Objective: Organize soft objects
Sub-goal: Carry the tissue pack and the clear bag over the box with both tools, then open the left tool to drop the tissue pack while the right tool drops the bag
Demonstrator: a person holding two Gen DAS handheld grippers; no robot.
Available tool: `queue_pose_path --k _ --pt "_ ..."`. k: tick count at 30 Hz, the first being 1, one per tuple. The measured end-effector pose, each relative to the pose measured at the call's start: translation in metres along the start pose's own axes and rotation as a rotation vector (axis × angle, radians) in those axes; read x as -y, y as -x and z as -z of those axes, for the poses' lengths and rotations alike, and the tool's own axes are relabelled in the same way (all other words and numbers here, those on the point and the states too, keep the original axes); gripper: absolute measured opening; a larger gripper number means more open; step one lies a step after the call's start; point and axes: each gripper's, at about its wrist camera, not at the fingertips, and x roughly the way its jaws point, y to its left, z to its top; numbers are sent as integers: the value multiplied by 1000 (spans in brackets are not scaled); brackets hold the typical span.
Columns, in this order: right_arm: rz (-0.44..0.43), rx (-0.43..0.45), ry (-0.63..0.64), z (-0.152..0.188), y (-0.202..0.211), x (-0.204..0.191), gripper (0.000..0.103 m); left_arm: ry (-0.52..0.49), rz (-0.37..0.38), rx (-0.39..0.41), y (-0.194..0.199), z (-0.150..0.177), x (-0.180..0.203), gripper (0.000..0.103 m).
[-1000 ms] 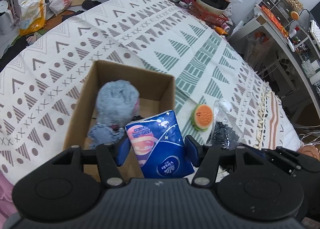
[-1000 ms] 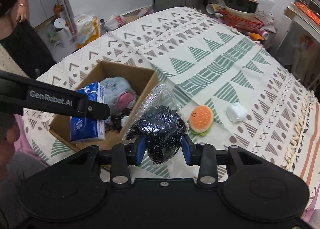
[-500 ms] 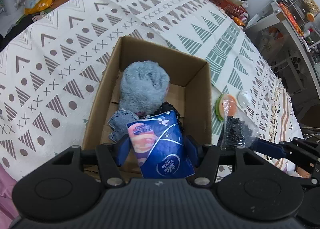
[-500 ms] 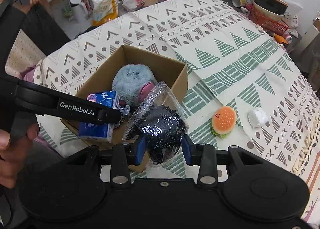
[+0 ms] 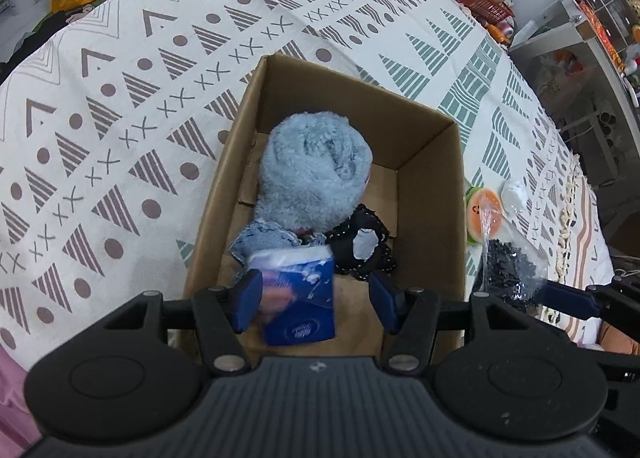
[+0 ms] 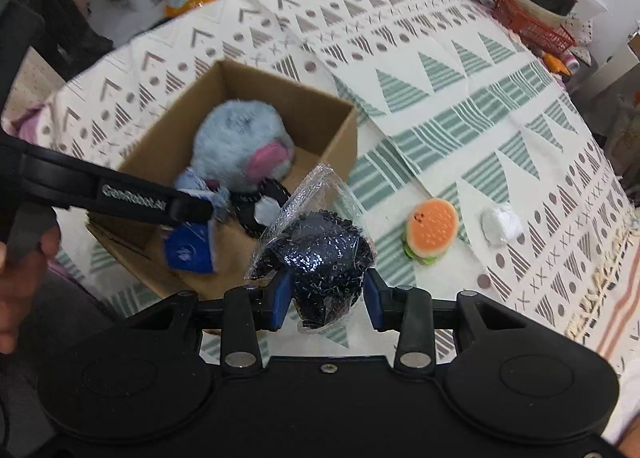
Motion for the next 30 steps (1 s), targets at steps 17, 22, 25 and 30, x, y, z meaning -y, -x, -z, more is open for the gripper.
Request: queue_pose_path --k 17,22,25,30 --pt "-15 -62 131 -33 19 -32 38 -8 25 -15 10 -9 -17 61" --pt "-53 -84 148 -40 10 -47 38 -6 37 0 23 -11 -22 61" --pt "-70 -99 155 -41 2 -55 38 -12 47 2 27 -10 -24 61" --pt "-83 -137 170 -43 -13 -64 43 -12 60 -5 30 -9 -26 61"
